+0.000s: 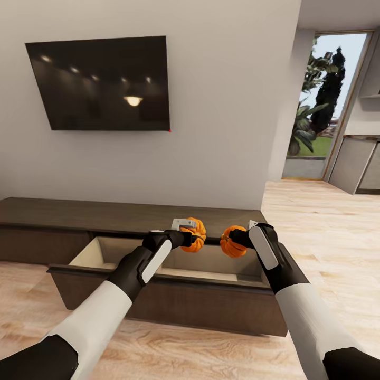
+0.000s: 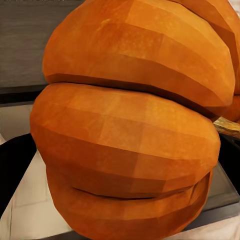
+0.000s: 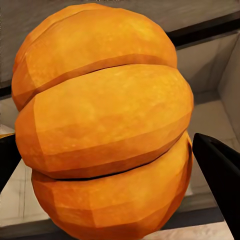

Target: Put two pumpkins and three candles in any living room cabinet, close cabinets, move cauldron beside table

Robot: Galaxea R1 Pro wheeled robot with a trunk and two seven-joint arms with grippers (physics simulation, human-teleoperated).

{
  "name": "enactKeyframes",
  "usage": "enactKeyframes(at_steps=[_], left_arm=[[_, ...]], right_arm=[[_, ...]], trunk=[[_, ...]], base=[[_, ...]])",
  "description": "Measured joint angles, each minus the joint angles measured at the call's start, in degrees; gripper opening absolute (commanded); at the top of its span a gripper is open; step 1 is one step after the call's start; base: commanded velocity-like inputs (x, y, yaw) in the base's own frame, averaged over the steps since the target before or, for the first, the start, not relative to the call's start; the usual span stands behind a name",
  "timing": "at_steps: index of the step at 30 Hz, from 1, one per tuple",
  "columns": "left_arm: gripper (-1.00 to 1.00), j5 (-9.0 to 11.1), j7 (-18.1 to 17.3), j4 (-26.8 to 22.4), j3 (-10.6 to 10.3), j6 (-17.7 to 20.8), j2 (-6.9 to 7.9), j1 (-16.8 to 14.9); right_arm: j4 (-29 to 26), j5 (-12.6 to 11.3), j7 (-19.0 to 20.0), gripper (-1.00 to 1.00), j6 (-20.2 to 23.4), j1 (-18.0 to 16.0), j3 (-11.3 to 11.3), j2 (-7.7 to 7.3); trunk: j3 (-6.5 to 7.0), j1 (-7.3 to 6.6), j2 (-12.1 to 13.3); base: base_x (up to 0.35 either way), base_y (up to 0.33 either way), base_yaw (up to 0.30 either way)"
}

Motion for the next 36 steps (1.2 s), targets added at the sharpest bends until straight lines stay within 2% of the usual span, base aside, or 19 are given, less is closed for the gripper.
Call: enactKeyframes(at_steps=[6, 12, 22, 36], left_arm=[[-1.00, 0.00, -0.07, -0.04, -0.11, 0.01, 0.01, 0.05], [-1.00, -0.01, 0.00, -0.03, -2.20, 0.02, 0.09, 0.04], [-1.00, 0.00, 0.06, -0.02, -2.73, -0.03, 0.10, 0.09], [-1.00, -0.10, 0.36, 0.58, -2.82, -0.05, 0.15, 0.13]], right_arm=[[0.13, -0.01, 0.02, -1.00, 0.06, 0.00, -0.14, 0.00], [1.23, -0.05, 0.04, -1.00, 0.14, 0.00, -0.30, -0.06], [2.12, -0.07, 0.03, -1.00, 0.13, 0.00, -0.34, -0.23], [4.21, 0.01, -0.15, -1.00, 0.19, -0.03, -0.35, -0.31]], trunk=[[0.00, 0.01, 0.00], [0.00, 0.01, 0.00], [-0.22, 0.03, -0.01], [-3.33, 0.40, -0.19]], base=[[0.012, 0.000, 0.000], [0.002, 0.000, 0.000], [0.000, 0.000, 0.000], [0.000, 0.000, 0.000]])
